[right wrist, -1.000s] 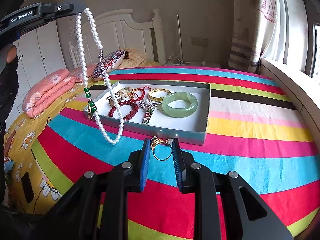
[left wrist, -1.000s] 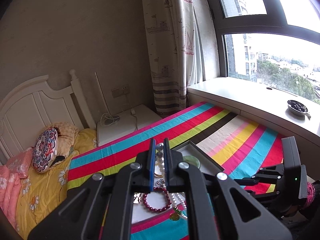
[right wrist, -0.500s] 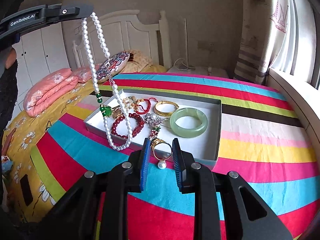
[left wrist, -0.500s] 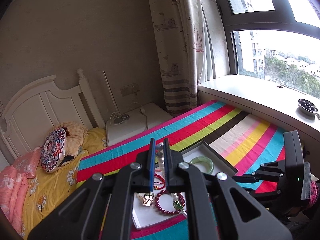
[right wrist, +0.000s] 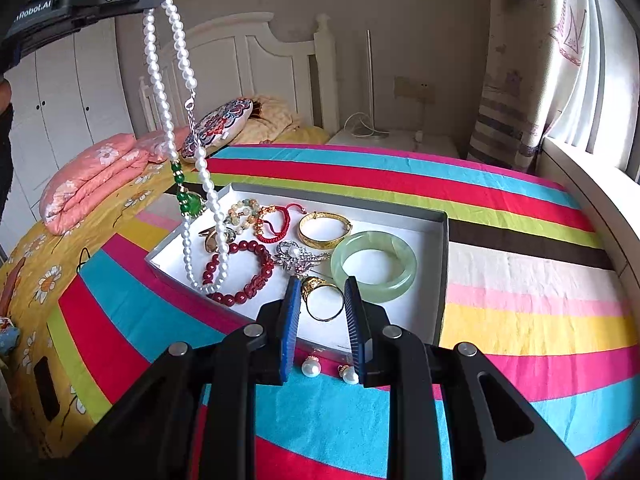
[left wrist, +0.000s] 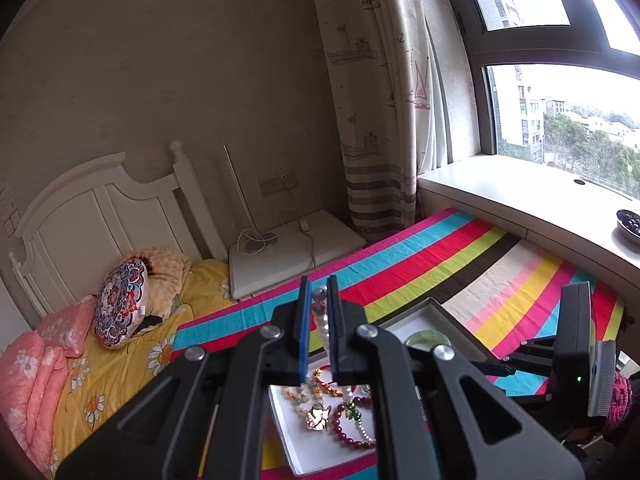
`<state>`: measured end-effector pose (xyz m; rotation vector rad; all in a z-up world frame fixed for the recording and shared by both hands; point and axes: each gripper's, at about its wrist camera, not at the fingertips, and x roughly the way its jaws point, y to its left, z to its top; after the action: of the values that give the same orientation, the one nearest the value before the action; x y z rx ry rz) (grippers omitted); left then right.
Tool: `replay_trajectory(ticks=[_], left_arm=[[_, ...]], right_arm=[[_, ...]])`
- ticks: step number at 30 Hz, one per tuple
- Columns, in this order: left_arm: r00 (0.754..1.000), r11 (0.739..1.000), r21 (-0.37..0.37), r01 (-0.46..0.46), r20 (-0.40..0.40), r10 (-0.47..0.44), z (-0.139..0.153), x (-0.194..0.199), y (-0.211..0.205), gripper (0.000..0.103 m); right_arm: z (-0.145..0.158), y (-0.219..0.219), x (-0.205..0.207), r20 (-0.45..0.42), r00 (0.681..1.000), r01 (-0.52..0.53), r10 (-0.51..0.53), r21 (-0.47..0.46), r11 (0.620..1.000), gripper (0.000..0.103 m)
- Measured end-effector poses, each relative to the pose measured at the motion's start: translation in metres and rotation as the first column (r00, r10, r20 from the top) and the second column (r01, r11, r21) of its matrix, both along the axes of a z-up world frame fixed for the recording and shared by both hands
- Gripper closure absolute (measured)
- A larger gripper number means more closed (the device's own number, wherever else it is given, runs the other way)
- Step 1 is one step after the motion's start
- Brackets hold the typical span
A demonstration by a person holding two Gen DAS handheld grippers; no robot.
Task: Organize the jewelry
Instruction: 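Lower the pearl necklace into the box with the left gripper while the right gripper drops the gold ring in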
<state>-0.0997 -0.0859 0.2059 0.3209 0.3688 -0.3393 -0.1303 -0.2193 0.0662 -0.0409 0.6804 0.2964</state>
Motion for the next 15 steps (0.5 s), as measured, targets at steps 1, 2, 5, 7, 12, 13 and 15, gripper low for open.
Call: replay_trajectory(ticks=[1,2,5,7,12,13,15], left_arm=[[1.000,1.000,-0.002,-0.008,-0.002,0.008,0.000,0.004,0.001,0.096],[1.000,1.000,-0.005,-0.017,-0.003,0.017,0.000,0.010,0.001,0.096],[0.999,0.999,-0.004,-0.043,-0.011,0.043,-0.002,0.026,0.003,0.096],[0.998,0.999,0.005,-0.053,-0.023,0.054,-0.006,0.036,0.002,0.096],[0.995,0.996,0.025,-0.087,-0.056,0.088,-0.025,0.057,0.001,0.096],[0.994,0.996,0.023,-0.091,-0.064,0.092,-0.029,0.059,0.001,0.096],[0.991,0.995,0.015,-0.096,-0.093,0.097,-0.038,0.067,0.002,0.096]], right_arm=[[-0.003,0.001,0.003,-0.006,1.000,-0.001,0.001,-0.007,1.000,0.080],[-0.006,0.002,0.006,-0.012,1.000,-0.002,0.002,-0.013,1.000,0.080],[-0.016,0.005,0.016,-0.034,0.999,0.000,-0.001,-0.034,0.999,0.080],[-0.021,0.008,0.022,-0.048,0.999,-0.004,0.002,-0.040,0.999,0.080],[-0.030,0.018,0.035,-0.075,0.997,-0.027,0.022,-0.070,0.997,0.080],[-0.032,0.020,0.036,-0.081,0.996,-0.031,0.025,-0.076,0.997,0.080],[-0.036,0.024,0.039,-0.089,0.996,-0.036,0.027,-0.094,0.995,0.080]])
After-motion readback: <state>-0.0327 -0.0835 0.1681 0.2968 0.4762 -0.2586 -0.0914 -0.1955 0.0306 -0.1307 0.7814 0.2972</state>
